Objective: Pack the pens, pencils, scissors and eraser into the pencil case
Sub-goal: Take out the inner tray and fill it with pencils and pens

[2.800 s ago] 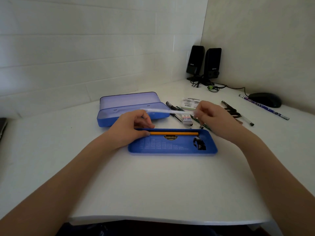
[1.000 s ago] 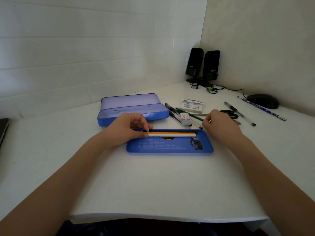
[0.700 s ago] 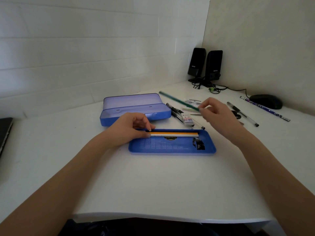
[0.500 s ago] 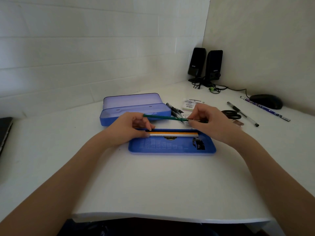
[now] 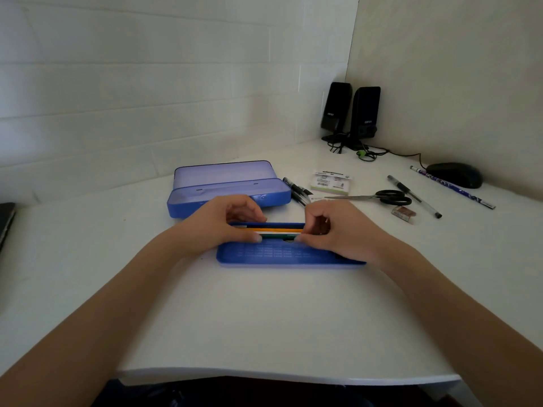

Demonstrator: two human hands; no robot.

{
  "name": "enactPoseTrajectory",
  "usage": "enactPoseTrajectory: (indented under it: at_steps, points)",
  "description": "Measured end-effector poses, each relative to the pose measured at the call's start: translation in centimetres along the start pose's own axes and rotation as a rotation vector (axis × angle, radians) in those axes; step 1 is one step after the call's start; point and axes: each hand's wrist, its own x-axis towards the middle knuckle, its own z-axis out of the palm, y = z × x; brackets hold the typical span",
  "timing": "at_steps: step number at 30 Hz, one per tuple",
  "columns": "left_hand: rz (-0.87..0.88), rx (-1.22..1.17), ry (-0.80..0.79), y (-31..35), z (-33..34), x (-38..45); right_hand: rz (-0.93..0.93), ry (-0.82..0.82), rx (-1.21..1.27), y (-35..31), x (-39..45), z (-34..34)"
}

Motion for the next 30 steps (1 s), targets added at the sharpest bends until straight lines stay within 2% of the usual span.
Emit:
enactPoseTrajectory:
  at_steps: [3,9,11,14,16,19,24,30]
  points:
    - [0.01,0.033,0.011,0.0,0.0,0.0,-0.029,-0.001,-0.075,0.3,0.3,0.5]
    - [0.017,0.041,0.012,0.1,0.1,0.0,0.036,0.101,0.027,0.6,0.4,0.1]
    - [0.026,0.047,0.031,0.2,0.2,0.0,0.105,0.247,0.024,0.9,0.5,-0.8]
    - [0.04,0.048,0.055,0.4,0.3,-0.2,0.239,0.596,-0.022,2.6,0.7,-3.1]
    - [0.038,0.044,0.058,0.4,0.4,-0.3,0.368,0.708,-0.096,4.8,0.9,-4.7]
    - [0.034,0.052,0.051,0.3,0.4,-0.2,0.563,0.696,-0.209,8.6,0.9,-6.5]
    - [0.032,0.059,0.064,0.1,0.7,0.1,0.783,0.602,-0.383,13.6,-0.1,-8.6]
    - [0.039,0.059,0.057,0.2,1.4,0.7,1.039,0.35,-0.504,17.2,-1.4,-9.4]
